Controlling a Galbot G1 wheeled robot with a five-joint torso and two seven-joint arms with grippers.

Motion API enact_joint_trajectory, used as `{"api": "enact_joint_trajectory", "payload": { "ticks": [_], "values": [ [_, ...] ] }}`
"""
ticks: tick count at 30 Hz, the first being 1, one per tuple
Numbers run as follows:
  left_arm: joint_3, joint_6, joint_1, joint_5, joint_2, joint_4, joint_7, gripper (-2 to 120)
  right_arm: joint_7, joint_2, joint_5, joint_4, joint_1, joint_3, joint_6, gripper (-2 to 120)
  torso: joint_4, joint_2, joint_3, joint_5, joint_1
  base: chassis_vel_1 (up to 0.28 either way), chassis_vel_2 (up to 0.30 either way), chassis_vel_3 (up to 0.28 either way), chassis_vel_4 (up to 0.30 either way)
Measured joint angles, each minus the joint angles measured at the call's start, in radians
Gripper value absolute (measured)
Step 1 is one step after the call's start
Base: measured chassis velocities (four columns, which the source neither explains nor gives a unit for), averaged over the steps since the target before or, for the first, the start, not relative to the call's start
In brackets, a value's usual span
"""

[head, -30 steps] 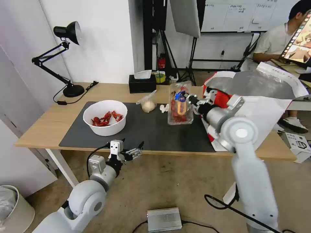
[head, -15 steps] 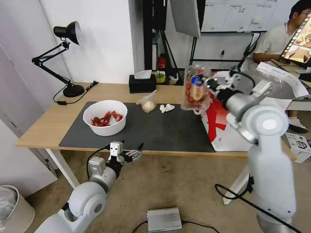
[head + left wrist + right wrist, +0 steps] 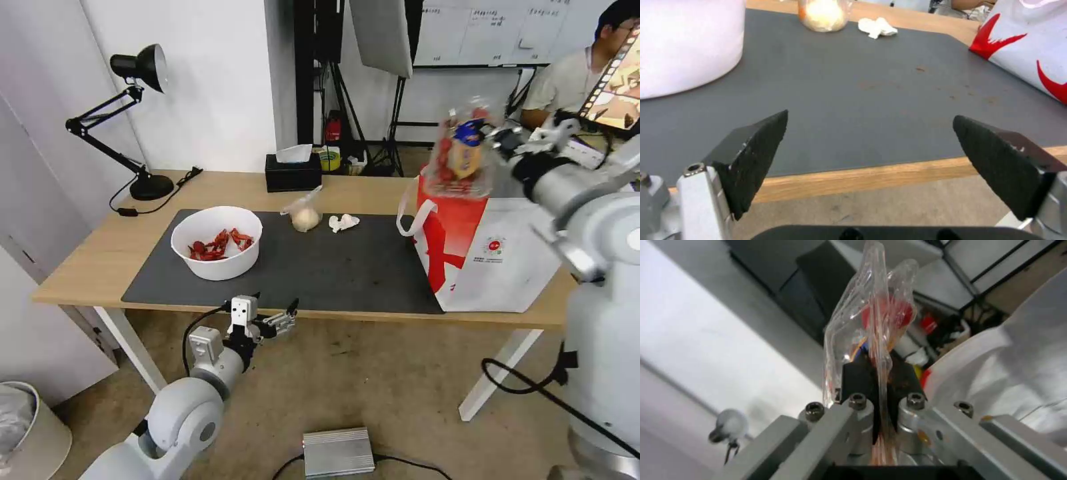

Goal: Pick up the trash from the table and place it into the takeout bag.

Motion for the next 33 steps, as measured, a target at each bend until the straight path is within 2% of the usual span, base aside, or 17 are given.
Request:
{"api": "enact_joint_trajectory", "payload": {
  "ticks": [10,23,33],
  "values": [
    [0.017,0.003,-0.014,-0.001,-0.005,0.009,0.006,100,-0.005,-0.067,-0.043,-0.074,-0.035,0.085,0.034,2,-0.0001,0.000,0.000,0.0000,0.000,0.000,0.000,0.000,0.000],
    [0.026,0.002,-0.009,0.000,-0.016,0.012,0.008,100,-0.009,-0.067,-0.065,-0.111,-0.072,0.090,0.043,2,0.0000,0.000,0.000,-0.0001,0.000,0.000,0.000,0.000,0.000],
    [0.023,0.002,0.010,0.010,-0.020,0.007,0.008,100,-0.024,-0.087,-0.028,-0.128,-0.033,0.094,0.069,2,0.0001,0.000,0.000,-0.0001,0.000,0.000,0.000,0.000,0.000]
  ]
}}
